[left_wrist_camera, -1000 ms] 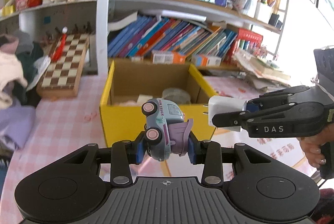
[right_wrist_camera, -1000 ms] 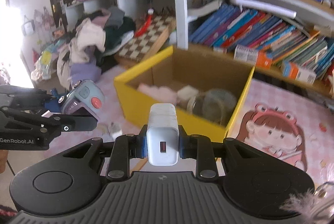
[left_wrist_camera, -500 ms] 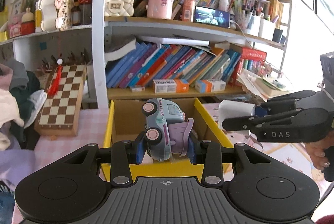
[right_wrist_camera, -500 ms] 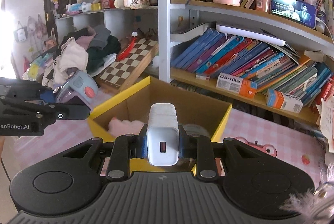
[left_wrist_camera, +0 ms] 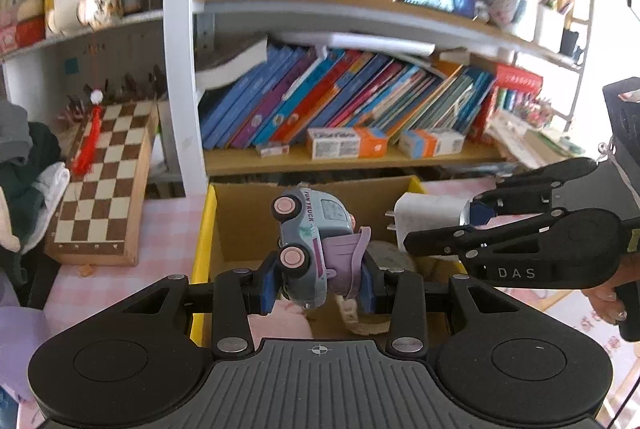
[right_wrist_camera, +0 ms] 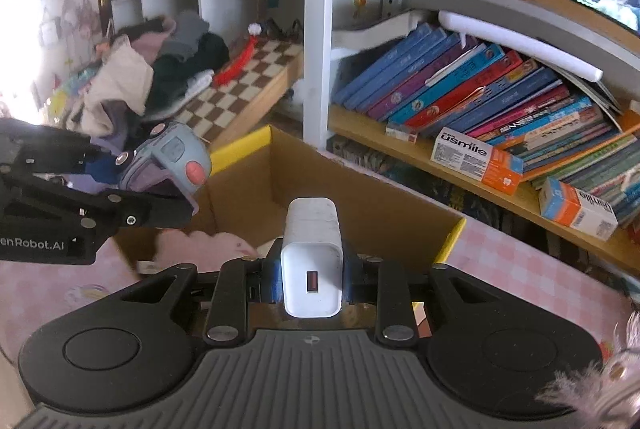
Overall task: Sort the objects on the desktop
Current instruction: 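Carry the toy car with left gripper while right gripper carries the charger over the box, then open left gripper to drop the toy car while right gripper releases the charger inside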
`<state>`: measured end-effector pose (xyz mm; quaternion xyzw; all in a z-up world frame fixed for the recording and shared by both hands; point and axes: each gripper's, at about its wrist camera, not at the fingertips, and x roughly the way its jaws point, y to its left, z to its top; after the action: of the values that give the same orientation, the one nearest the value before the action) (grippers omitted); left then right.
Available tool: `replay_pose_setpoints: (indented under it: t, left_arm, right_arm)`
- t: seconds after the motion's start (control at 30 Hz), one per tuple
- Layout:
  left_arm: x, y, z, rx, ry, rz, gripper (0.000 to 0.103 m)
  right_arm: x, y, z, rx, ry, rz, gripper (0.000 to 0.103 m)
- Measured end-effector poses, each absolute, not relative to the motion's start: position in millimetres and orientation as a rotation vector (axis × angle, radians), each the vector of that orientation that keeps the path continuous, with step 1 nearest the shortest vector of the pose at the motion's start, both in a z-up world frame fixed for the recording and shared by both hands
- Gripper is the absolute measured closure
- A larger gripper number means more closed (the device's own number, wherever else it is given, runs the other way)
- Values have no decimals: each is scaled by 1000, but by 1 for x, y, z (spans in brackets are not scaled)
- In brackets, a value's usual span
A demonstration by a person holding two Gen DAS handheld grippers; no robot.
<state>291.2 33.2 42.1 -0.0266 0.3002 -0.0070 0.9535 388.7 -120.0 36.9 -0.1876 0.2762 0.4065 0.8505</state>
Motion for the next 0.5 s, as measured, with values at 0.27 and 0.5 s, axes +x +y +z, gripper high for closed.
replay_pose_setpoints:
  t: [0.27,0.5]
  left_arm:
    - [351,48,17,26,733,-3,66]
    - [380,54,-4,42,850,-16,66]
  right_arm:
    - [430,-87,10,-597,588,869,78]
    - [446,-71,-13,-768,655,914,78]
